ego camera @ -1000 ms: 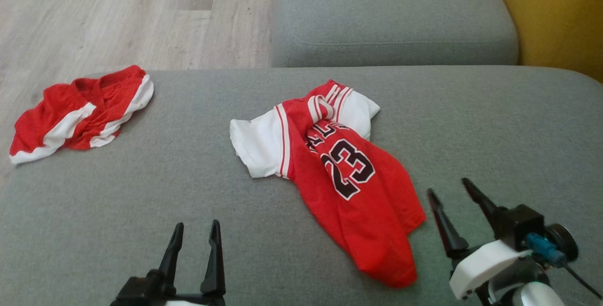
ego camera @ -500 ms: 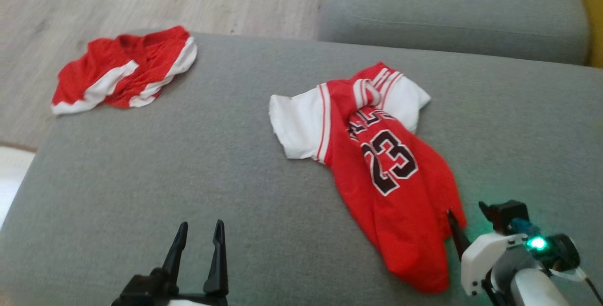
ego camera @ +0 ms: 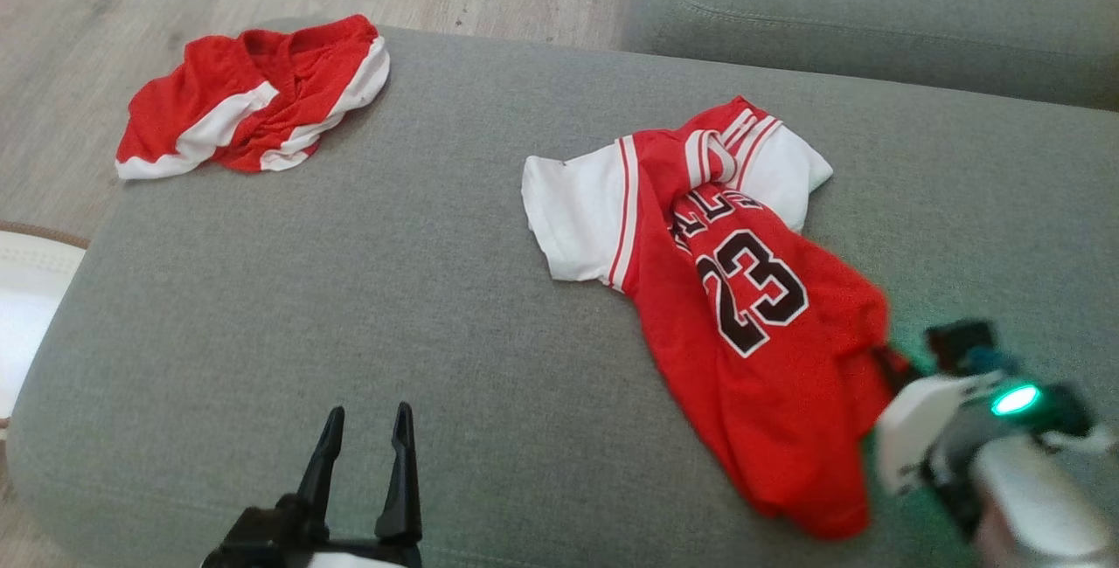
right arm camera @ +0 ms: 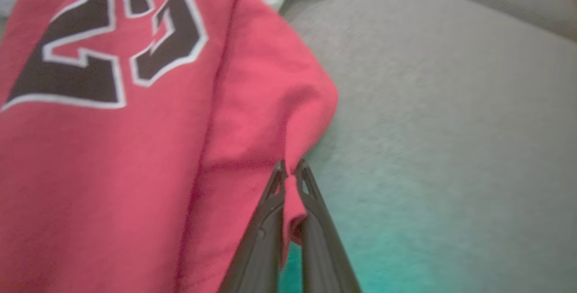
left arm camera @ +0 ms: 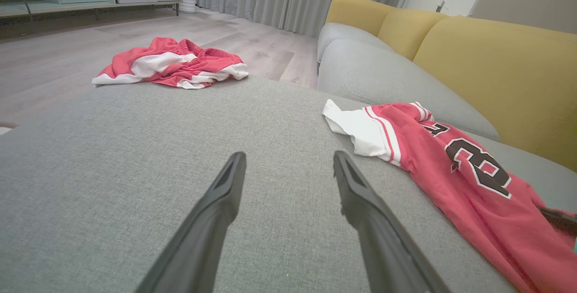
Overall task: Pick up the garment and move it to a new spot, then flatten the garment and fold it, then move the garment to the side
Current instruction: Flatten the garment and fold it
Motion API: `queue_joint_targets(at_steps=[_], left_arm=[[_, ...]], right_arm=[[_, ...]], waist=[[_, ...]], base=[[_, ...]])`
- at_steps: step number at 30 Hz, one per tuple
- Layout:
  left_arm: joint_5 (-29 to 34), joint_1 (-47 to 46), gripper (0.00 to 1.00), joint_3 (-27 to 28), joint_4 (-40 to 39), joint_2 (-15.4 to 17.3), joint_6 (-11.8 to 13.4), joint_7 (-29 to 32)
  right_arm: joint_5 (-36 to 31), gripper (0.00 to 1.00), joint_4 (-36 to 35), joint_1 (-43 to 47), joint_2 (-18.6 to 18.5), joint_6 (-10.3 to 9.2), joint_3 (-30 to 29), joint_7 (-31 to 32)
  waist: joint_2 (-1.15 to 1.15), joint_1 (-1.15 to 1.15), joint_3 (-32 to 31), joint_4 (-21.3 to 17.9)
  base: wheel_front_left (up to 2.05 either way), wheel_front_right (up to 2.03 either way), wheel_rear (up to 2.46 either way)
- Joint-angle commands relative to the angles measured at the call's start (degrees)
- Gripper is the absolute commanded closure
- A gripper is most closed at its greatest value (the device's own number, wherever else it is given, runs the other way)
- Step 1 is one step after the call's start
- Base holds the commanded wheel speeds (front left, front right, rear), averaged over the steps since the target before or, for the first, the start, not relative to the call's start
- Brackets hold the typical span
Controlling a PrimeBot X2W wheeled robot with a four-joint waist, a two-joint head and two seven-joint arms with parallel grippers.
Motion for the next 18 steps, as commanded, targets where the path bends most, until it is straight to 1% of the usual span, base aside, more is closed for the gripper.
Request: queue_joint_targets(at_steps=[1,5,6,7,8,10,14,18], left_arm=[[-0.3,-3.2,0.0,1.9,-1.7,0.1,0.2,-0.8],[-0.5,-3.6,0.0,1.6,-1.5,-0.3,-0.1,-1.2],[-0.5,-3.6,0.0,1.6,-1.5,-0.3,-0.1,-1.2],[-0.5,-3.6,0.0,1.5,-1.3,-0.4,-0.2,-1.3],[-0.6,-4.0,0.0,1.4,-1.1,-0.6,-0.3,-1.5],[-0.6,-4.7,0.0,1.2,-0.8,-0.8,-0.6,-1.6],[-0.4,-6.1,0.0,0.9,-0.3,-1.1,-1.1,-1.9],[-0.2,-7.4,0.0,0.4,0.2,-1.3,-1.6,-2.1]], right_arm=[[-0.6,1.0,-1.7,-4.1,-3.5,0.2,0.7,-0.2],[-1.8,1.0,-2.8,-9.2,-10.3,0.2,0.6,1.3],[-1.8,1.0,-2.8,-9.2,-10.3,0.2,0.6,1.3],[-1.8,1.0,-2.9,-10.4,-11.8,0.2,0.5,2.1],[-2.2,1.0,-2.6,-12.9,-14.6,0.2,0.5,3.7],[-2.4,1.0,-1.8,-15.5,-17.1,0.2,0.4,5.0],[-4.2,1.0,0.3,-21.0,-21.2,0.2,0.1,6.9],[-6.7,1.0,3.1,-26.9,-23.5,0.2,0.5,6.9]], waist=[[0.0,-0.01,0.1,0.1],[0.0,-0.01,0.9,0.7],[0.0,-0.01,0.9,0.7],[0.0,-0.01,1.3,1.0],[0.0,-0.01,2.2,1.6],[0.0,-0.01,3.3,2.4],[0.0,-0.01,5.5,4.0],[0.0,-0.01,7.6,5.1]], base=[[0.0,0.0,0.0],[0.0,0.0,0.0],[0.0,0.0,0.0],[0.0,0.0,0.0],[0.0,0.0,0.0],[0.0,0.0,0.0],[0.0,0.0,0.0],[0.0,0.0,0.0]])
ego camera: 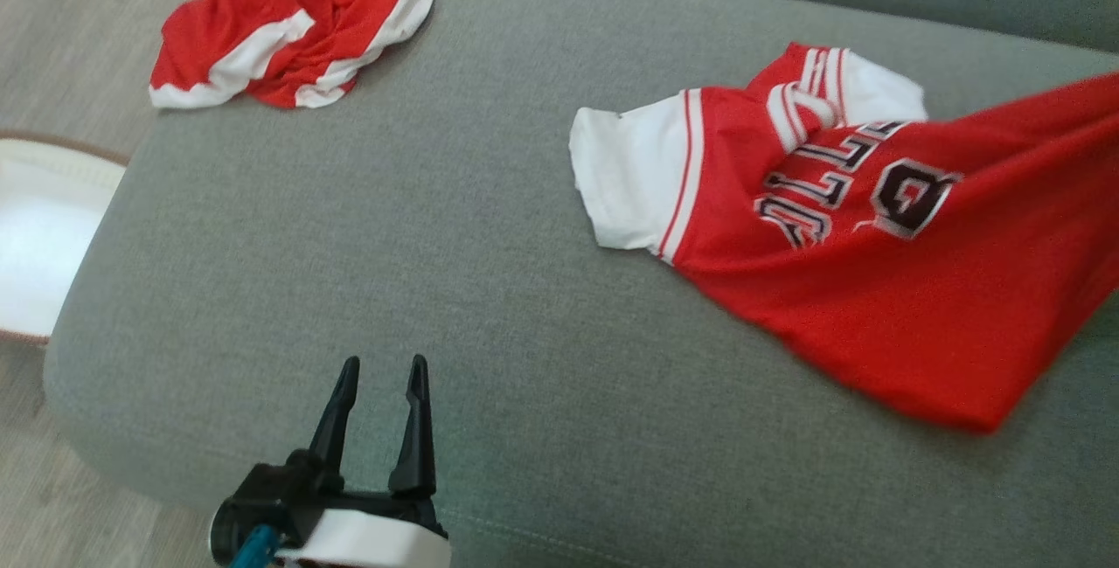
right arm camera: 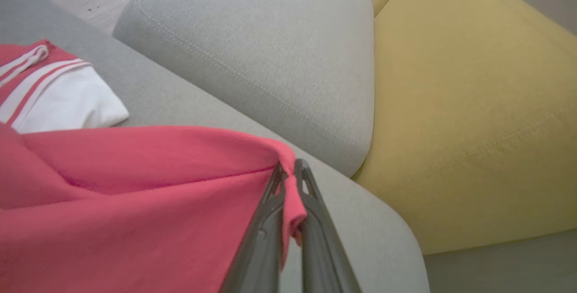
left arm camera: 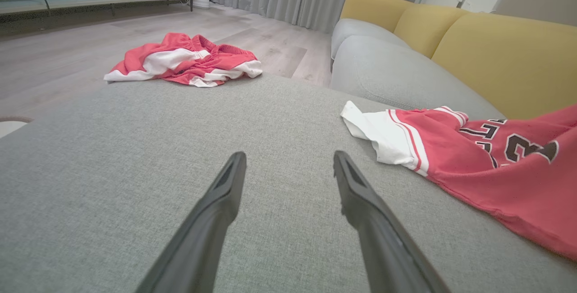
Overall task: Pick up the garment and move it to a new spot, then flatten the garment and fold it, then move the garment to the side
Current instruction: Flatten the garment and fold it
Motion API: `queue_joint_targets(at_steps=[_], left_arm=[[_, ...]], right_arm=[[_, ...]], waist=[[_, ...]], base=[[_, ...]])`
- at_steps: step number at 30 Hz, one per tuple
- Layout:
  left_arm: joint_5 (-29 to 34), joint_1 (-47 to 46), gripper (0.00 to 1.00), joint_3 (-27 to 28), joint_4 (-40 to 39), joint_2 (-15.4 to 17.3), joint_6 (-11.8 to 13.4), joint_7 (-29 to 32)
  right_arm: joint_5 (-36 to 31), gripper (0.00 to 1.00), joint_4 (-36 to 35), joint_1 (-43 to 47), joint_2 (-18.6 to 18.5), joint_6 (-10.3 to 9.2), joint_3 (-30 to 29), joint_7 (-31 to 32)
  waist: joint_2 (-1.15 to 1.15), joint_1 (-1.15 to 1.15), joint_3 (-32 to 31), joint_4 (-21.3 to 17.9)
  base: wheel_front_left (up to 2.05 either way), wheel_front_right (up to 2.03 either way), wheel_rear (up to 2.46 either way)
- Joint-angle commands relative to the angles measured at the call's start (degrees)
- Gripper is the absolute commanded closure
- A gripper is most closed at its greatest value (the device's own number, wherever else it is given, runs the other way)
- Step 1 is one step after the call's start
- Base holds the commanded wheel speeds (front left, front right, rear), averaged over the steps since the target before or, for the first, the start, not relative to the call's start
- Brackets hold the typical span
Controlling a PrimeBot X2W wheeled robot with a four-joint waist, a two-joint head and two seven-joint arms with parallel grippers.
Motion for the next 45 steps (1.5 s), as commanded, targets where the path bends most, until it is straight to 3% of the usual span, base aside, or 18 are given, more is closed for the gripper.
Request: queue_joint_targets(at_steps=[1,6,7,9,16,25,34,39,45], left_arm=[[0.3,-2.5,0.0,1.2,-1.4,-0.2,-0.5,-0.7],[0.5,-3.8,0.0,0.8,-0.9,-0.4,-0.8,-0.9],[0.5,-4.0,0.0,0.6,-0.8,-0.5,-0.9,-0.9],[0.6,-4.4,0.0,0.4,-0.6,-0.7,-0.9,-1.0],[0.4,-4.6,0.0,0.5,0.2,-0.9,-0.7,-1.3],[-0.4,-2.7,0.0,1.2,0.6,0.0,-0.1,-1.2],[-1.4,0.7,0.0,1.6,-0.1,1.0,0.9,-0.7],[-1.6,1.9,0.0,1.5,-1.2,1.4,1.2,-0.3],[-1.7,2.6,0.0,1.1,-2.1,1.8,1.5,0.1]], right_arm=[[-1.3,1.0,-0.8,-3.7,-2.3,0.2,0.3,-0.6],[-5.6,1.0,2.2,-10.4,-2.1,0.2,-0.8,-1.6],[-6.6,0.96,2.7,-11.3,-1.8,0.2,-1.4,-2.1],[-8.3,0.0,3.7,-12.3,-0.5,0.2,-2.3,-3.0],[-9.4,0.0,6.2,-11.6,6.2,0.2,-3.1,-9.3],[-2.4,0.0,6.5,-5.9,12.9,0.2,-1.9,-17.4],[3.7,0.0,3.5,6.6,18.1,0.2,-3.8,-20.9],[4.5,0.0,-0.7,16.2,21.6,0.2,-4.4,-21.6],[3.6,0.0,-5.0,26.6,23.2,0.2,-5.6,-20.2]], waist=[[0.0,-0.01,1.6,1.0],[0.0,-0.01,3.4,1.4],[0.0,-0.01,3.6,1.4],[0.0,-0.01,3.8,1.3],[0.0,-0.01,2.2,-0.5],[0.0,-0.01,-3.9,-4.4],[0.0,-0.01,-9.4,-7.5],[0.0,-0.01,-10.2,-8.5],[0.0,-0.01,-9.6,-8.5]], base=[[0.0,0.0,0.0],[0.0,0.0,0.0],[0.0,0.0,0.0],[0.0,0.0,0.0],[0.0,0.0,0.0],[0.0,0.0,0.0],[0.0,0.0,0.0],[0.0,0.0,0.0],[0.0,0.0,0.0]])
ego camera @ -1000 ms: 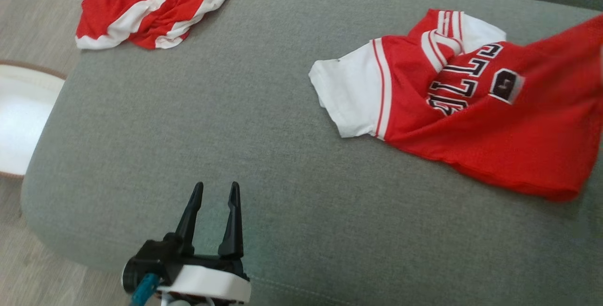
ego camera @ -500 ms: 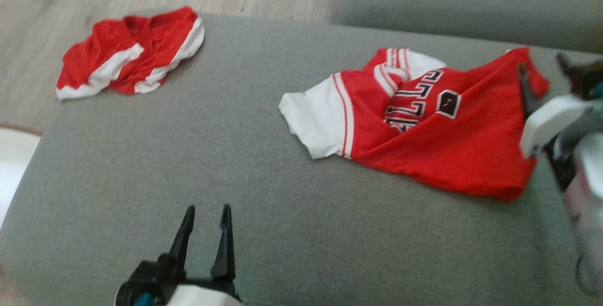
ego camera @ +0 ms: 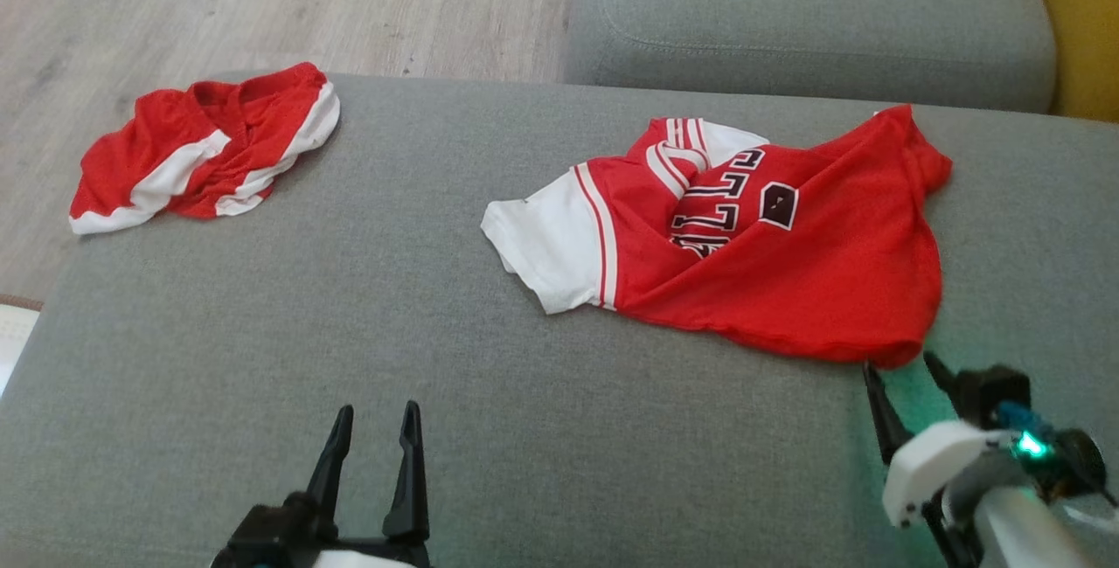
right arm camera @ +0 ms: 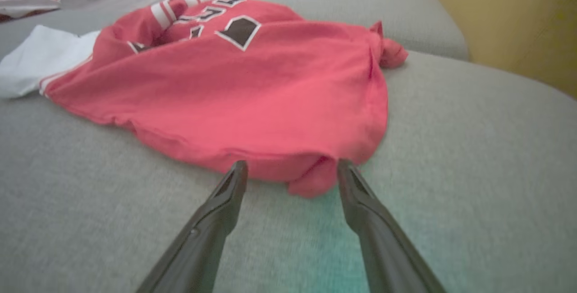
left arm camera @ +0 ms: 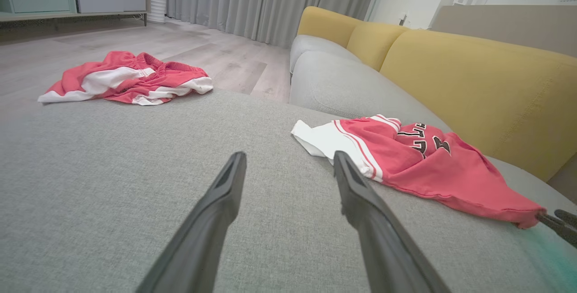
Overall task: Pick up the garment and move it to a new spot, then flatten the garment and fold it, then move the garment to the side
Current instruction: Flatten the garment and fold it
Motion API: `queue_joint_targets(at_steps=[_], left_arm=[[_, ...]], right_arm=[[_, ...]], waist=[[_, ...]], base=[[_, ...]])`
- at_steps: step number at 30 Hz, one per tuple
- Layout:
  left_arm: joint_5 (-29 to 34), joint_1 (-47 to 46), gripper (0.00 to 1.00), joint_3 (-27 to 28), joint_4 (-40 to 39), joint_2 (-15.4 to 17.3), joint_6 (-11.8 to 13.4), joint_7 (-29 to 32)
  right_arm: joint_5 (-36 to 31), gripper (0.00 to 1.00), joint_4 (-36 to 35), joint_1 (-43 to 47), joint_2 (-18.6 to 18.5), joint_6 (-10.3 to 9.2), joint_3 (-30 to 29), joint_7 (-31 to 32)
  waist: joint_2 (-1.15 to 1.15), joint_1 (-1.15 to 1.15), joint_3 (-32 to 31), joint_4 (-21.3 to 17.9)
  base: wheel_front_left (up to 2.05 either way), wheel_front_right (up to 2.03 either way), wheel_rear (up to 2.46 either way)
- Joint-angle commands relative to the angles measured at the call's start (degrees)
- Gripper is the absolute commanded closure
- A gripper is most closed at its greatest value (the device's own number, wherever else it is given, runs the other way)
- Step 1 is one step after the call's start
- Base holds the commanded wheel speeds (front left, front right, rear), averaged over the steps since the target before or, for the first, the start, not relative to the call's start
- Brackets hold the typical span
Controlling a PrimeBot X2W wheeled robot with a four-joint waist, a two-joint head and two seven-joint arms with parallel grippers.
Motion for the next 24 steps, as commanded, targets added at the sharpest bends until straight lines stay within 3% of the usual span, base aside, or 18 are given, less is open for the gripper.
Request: queue_joint_targets(at_steps=[1,6,17,18,19,24], left_arm=[[-0.1,-1.1,0.0,1.9,-2.2,0.8,0.4,0.0],[-0.1,-1.8,0.0,1.9,-2.7,1.3,0.3,0.3],[0.3,-3.5,0.0,1.7,-2.9,1.6,0.5,0.4],[0.3,-3.7,0.0,1.8,-2.8,1.6,0.5,0.4],[0.3,-3.8,0.0,1.8,-2.8,1.6,0.6,0.3],[0.0,-3.4,0.0,2.1,-2.7,1.6,1.1,0.1]], right_arm=[[-1.1,0.0,-2.4,-0.8,-0.3,0.2,0.4,0.2],[-4.2,0.0,-2.3,-1.1,-0.7,0.2,-1.8,1.9],[-6.8,0.0,5.4,-8.6,-0.1,0.2,-8.3,2.9],[-7.5,0.69,6.7,-9.8,-0.3,0.2,-9.0,3.0],[-8.3,1.0,7.2,-10.4,-0.8,0.2,-9.2,3.0],[-13.7,1.0,7.2,-11.9,-4.3,0.2,-11.8,2.5]], waist=[[0.0,0.01,0.4,0.1],[0.0,0.01,2.2,0.7],[0.0,0.01,5.8,2.8],[0.0,0.01,6.0,2.9],[0.0,0.01,6.0,2.8],[0.0,0.01,5.2,2.0]], base=[[0.0,0.0,0.0],[0.0,0.0,0.0],[0.0,0.0,0.0],[0.0,0.0,0.0],[0.0,0.0,0.0],[0.0,0.0,0.0]])
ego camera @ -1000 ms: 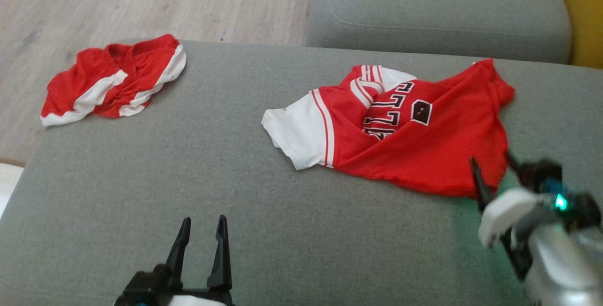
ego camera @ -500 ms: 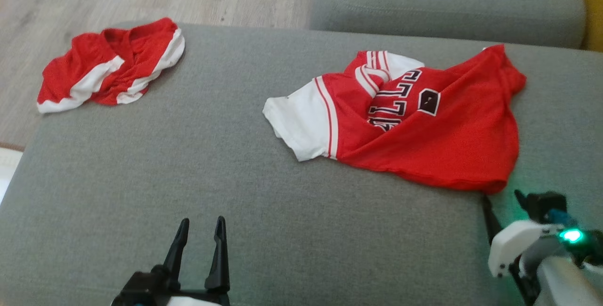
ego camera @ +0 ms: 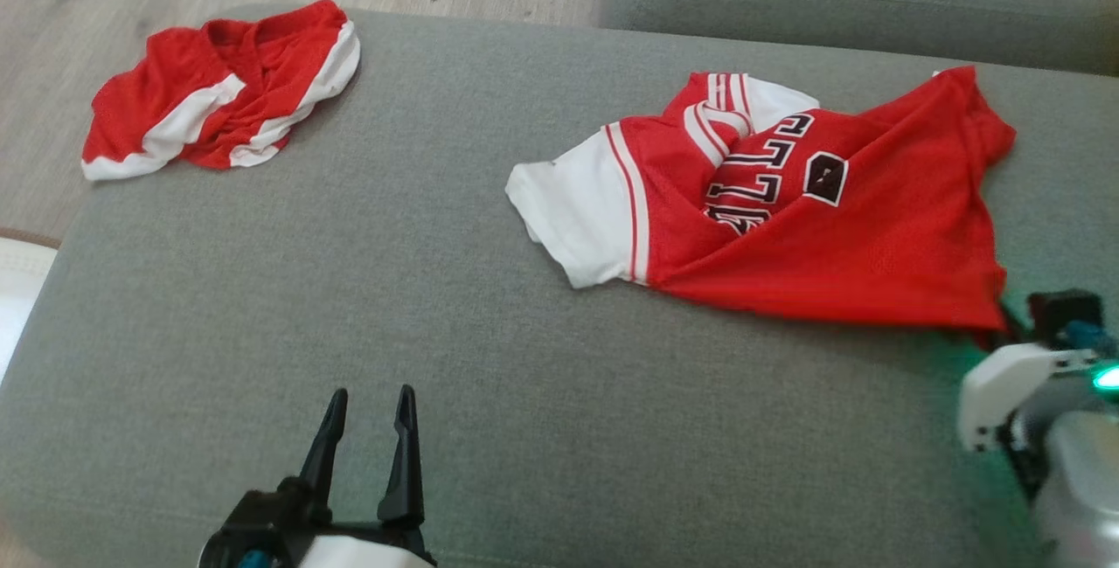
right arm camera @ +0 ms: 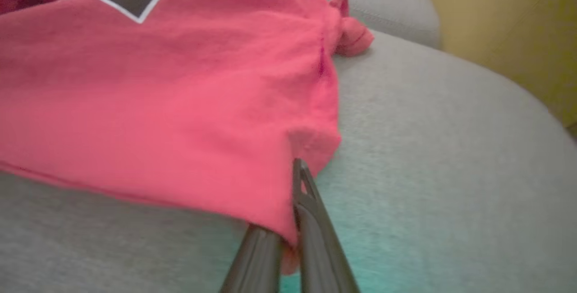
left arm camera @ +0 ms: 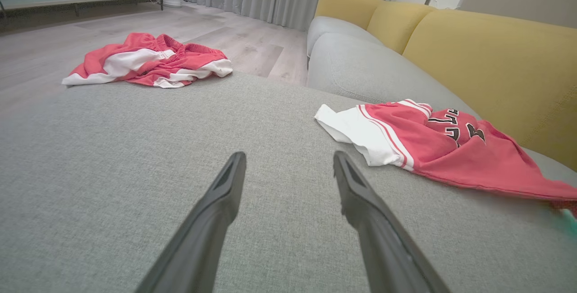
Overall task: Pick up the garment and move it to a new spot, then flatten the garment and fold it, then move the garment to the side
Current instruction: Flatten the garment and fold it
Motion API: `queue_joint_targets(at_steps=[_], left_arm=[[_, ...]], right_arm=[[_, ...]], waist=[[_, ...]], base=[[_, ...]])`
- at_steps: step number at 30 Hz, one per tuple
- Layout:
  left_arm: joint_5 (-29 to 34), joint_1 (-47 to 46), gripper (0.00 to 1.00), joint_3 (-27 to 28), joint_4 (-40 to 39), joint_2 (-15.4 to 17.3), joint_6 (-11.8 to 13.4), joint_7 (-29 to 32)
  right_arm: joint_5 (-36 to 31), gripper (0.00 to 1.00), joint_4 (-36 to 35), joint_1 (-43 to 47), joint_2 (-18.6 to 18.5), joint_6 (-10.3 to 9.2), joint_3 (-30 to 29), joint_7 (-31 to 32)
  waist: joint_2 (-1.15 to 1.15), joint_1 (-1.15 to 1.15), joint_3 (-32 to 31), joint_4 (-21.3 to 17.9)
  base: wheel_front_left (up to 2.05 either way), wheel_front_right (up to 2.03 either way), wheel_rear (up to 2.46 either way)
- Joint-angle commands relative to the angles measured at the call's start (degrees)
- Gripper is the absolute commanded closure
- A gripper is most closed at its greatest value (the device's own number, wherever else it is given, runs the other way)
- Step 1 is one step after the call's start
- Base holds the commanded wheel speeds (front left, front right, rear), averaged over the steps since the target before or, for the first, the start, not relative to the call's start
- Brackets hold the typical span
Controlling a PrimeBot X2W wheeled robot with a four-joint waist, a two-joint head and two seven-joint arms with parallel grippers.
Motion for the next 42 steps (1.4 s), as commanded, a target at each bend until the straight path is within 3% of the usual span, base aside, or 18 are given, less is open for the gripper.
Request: queue_joint_targets(at_steps=[1,4,7,8,10,11,15,23,32,42], left_arm=[[-0.1,-2.0,0.0,2.2,-1.6,0.5,0.6,-0.6],[-0.3,-1.6,0.0,2.2,-1.6,0.4,0.6,-0.8],[-0.4,-1.5,0.0,2.1,-1.6,0.3,0.6,-0.9],[-0.5,-1.4,0.0,2.1,-1.6,0.3,0.6,-0.9],[-0.5,-1.4,0.0,2.1,-1.5,0.2,0.6,-1.0],[-0.6,-1.4,0.0,2.1,-1.4,0.2,0.6,-1.0],[-0.7,-1.8,0.0,1.9,-1.2,0.1,0.5,-1.1],[-0.9,-2.1,0.0,2.3,-0.9,0.8,0.7,-1.0],[-1.6,-2.8,0.0,2.2,-0.5,0.7,0.5,-0.7],[-3.4,-2.7,0.0,2.3,4.2,-0.5,-1.1,-1.8]], right_arm=[[-2.1,1.0,-2.1,-1.9,-2.9,0.2,0.4,-0.6],[-7.5,1.0,-5.0,-1.3,-6.5,0.2,-0.3,0.2],[-10.3,1.0,-7.8,-0.5,-7.6,0.2,-1.3,1.0],[-11.7,0.94,-9.2,0.2,-7.7,0.2,-1.4,1.4],[-13.6,0.47,-11.4,1.9,-7.2,0.2,-1.0,2.5],[-14.1,0.0,-11.9,2.9,-6.6,0.2,-0.6,3.2],[-13.6,0.0,-12.4,6.5,-3.0,0.2,1.1,5.2],[-2.9,0.0,-15.7,9.7,3.8,0.2,1.8,1.3],[4.5,0.0,-26.5,12.4,7.0,0.2,3.0,-1.4],[8.2,0.0,-38.0,20.0,10.0,0.2,4.1,-0.3]], waist=[[0.0,-0.01,-0.6,-0.6],[0.0,-0.01,-1.1,-1.6],[0.0,-0.01,-1.3,-2.2],[0.0,-0.01,-1.3,-2.6],[0.0,-0.01,-1.3,-3.1],[0.0,-0.01,-1.2,-3.3],[0.0,-0.01,-1.0,-3.9],[0.0,-0.01,-2.5,-4.9],[0.0,-0.01,-5.8,-7.0],[0.0,-0.01,-9.3,-7.9]], base=[[0.0,0.0,0.0],[0.0,0.0,0.0],[0.0,0.0,0.0],[0.0,0.0,0.0],[0.0,0.0,0.0],[0.0,0.0,0.0],[0.0,0.0,0.0],[0.0,0.0,0.0],[0.0,0.0,0.0],[0.0,0.0,0.0]])
